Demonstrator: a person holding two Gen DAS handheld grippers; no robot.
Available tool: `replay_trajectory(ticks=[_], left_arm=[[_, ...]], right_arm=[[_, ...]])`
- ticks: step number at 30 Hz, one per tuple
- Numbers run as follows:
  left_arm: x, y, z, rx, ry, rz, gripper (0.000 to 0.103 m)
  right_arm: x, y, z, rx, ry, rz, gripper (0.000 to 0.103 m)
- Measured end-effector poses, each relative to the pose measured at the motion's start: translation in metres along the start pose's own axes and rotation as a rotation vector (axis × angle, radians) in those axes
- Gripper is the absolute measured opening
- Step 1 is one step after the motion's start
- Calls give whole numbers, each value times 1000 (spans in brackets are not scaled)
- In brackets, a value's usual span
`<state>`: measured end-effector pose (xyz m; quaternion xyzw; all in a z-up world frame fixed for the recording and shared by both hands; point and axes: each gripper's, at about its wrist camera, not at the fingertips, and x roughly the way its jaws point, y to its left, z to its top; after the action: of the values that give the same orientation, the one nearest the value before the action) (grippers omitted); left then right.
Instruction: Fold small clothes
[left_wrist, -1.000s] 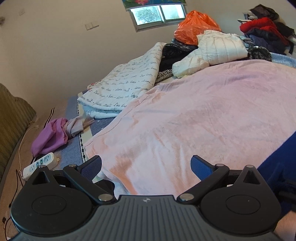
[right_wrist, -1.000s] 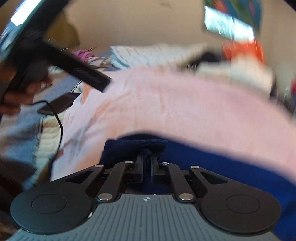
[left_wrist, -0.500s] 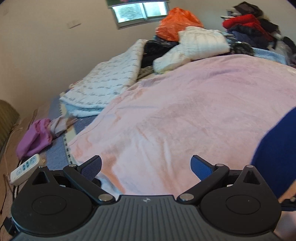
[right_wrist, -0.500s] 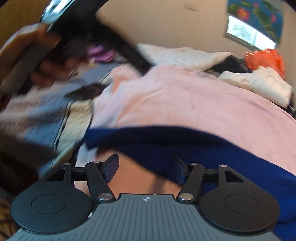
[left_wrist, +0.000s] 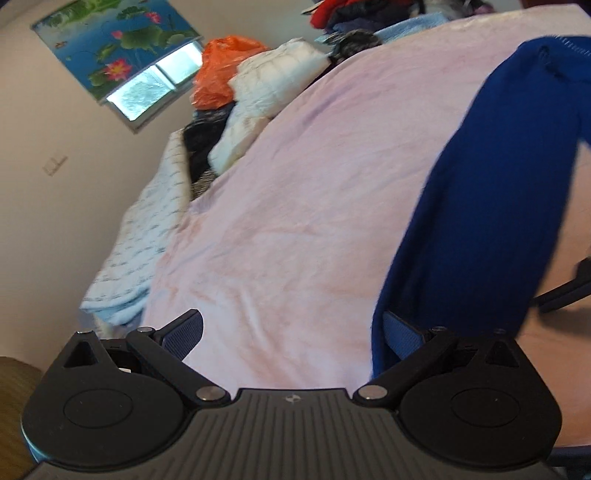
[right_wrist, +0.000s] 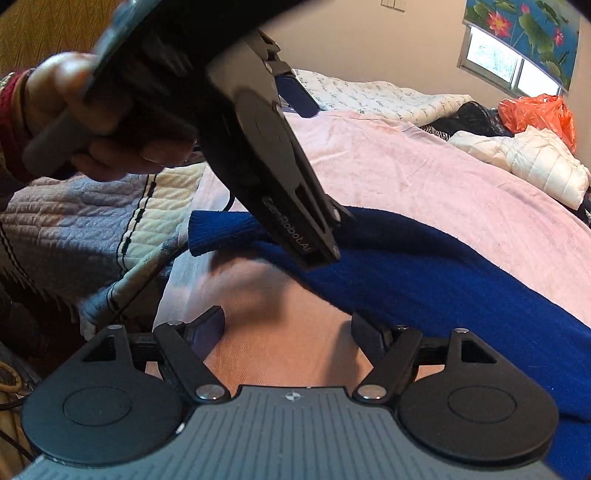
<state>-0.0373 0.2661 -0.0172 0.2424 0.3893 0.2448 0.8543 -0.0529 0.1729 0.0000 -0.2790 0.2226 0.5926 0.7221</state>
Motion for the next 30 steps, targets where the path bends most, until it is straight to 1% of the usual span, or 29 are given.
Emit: replay_trajectory(ticks=[2,3,4,5,8,11,13,16,19,20,21,22,23,24,27,30], left_arm=[[16,17,-5,-23,57,127,103],[22,27,-7,-47,81,175,103],[26,39,-9,-81,102,199,103],[28,52,-9,-126,119,197,103],[26,83,-11,-274,131,119,103],[23,95,-10,-378,139,47,103],[19,95,-10,-416,140,27,103],[10,90,-8,-441,130,9,103],[5,92,-4,-473,118,-26,103],[3,93,-4,-490,114,-40,103],[1,95,-2,-509,111,-55,103],[-1,97,-1,-532,108,-69,103],[-3,99,0,-557,105,-82,103],[-5,101,1,-581,101,-93,103],[-8,105,6,-646,86,-118,103],[-13,102,15,-677,59,-152,103]], right_arm=[[-4,2,2,-28,-32,-35,77],[-5,4,4,-46,-46,-56,77],[-5,6,7,-69,-54,-79,75],[-4,10,9,-93,-59,-99,73],[6,22,15,-187,-44,-119,67],[19,36,19,-290,-26,-141,65],[28,45,22,-322,-32,-148,63],[42,57,25,-379,-47,-165,56],[52,63,31,-396,-61,-144,43],[54,62,34,-379,-70,-132,36],[55,60,37,-356,-73,-119,26],[55,56,40,-325,-74,-108,20],[54,51,41,-279,-80,-96,11],[51,44,43,-219,-89,-69,4],[40,11,43,-10,-120,-9,2],[21,-37,40,221,-179,-4,2]])
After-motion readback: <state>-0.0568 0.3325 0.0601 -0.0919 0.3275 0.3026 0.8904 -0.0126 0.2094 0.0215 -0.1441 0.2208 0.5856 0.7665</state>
